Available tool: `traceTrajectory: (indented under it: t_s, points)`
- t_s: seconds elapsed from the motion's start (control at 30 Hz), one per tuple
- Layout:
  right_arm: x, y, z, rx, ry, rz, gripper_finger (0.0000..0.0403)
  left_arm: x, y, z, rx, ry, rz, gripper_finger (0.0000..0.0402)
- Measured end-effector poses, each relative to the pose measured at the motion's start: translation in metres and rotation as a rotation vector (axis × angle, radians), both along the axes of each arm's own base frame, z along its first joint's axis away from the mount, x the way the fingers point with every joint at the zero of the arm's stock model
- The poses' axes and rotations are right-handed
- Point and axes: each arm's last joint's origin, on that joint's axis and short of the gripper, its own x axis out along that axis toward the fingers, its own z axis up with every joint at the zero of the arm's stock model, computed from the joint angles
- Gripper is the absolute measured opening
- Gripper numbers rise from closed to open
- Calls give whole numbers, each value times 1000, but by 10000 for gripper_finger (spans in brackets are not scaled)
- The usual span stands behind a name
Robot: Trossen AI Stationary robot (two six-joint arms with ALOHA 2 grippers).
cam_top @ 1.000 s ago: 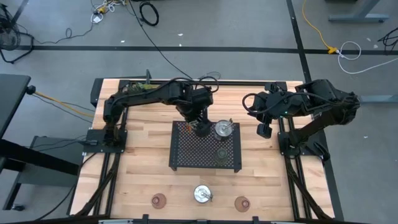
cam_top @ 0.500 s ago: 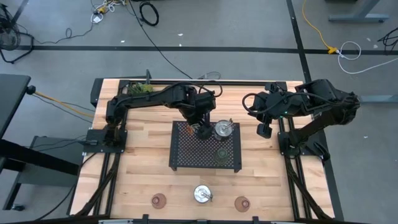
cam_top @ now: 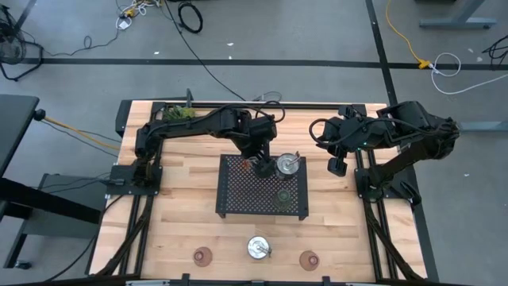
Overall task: Pick & Place candle stick holders
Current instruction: Put the silver scented candle on the shelf aligned with the silver scented candle
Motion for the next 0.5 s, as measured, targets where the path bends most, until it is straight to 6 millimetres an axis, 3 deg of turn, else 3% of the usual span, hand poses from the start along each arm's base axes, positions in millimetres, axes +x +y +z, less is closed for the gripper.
traceTrajectory:
  t_s: [0.2, 0.37, 0.5]
  points:
    - [0, 0, 0, 0, 0, 0, 73, 0, 0, 0, -14, 0, -5, 372]
    - [0, 0, 0, 0, 0, -1, 73, 0, -1, 0, -21, 0, -9, 392]
    - [0, 0, 0, 0, 0, 0, 73, 0, -1, 0, -21, 0, -9, 387]
